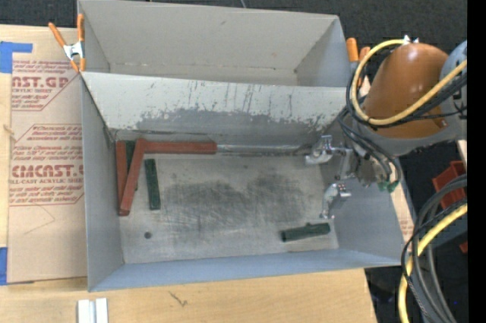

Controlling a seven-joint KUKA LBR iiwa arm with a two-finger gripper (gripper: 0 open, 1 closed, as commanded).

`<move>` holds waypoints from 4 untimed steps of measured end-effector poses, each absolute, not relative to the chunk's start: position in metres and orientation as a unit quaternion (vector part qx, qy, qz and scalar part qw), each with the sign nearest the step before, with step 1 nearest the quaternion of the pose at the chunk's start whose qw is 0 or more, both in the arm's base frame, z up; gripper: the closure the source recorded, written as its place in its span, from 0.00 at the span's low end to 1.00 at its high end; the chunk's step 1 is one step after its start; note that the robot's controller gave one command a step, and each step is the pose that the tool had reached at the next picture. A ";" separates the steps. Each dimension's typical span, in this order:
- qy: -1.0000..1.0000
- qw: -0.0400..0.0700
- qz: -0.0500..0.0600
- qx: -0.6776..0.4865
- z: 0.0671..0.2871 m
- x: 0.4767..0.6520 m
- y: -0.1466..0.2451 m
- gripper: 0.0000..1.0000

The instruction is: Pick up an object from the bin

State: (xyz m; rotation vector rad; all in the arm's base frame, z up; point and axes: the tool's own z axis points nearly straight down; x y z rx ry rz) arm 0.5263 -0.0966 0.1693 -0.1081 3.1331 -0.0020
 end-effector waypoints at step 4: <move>0.986 0.009 -0.002 -0.168 0.075 0.487 -0.066 1.00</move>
Offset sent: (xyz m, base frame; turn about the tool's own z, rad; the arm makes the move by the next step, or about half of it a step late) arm 0.0000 0.0000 0.0000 0.0000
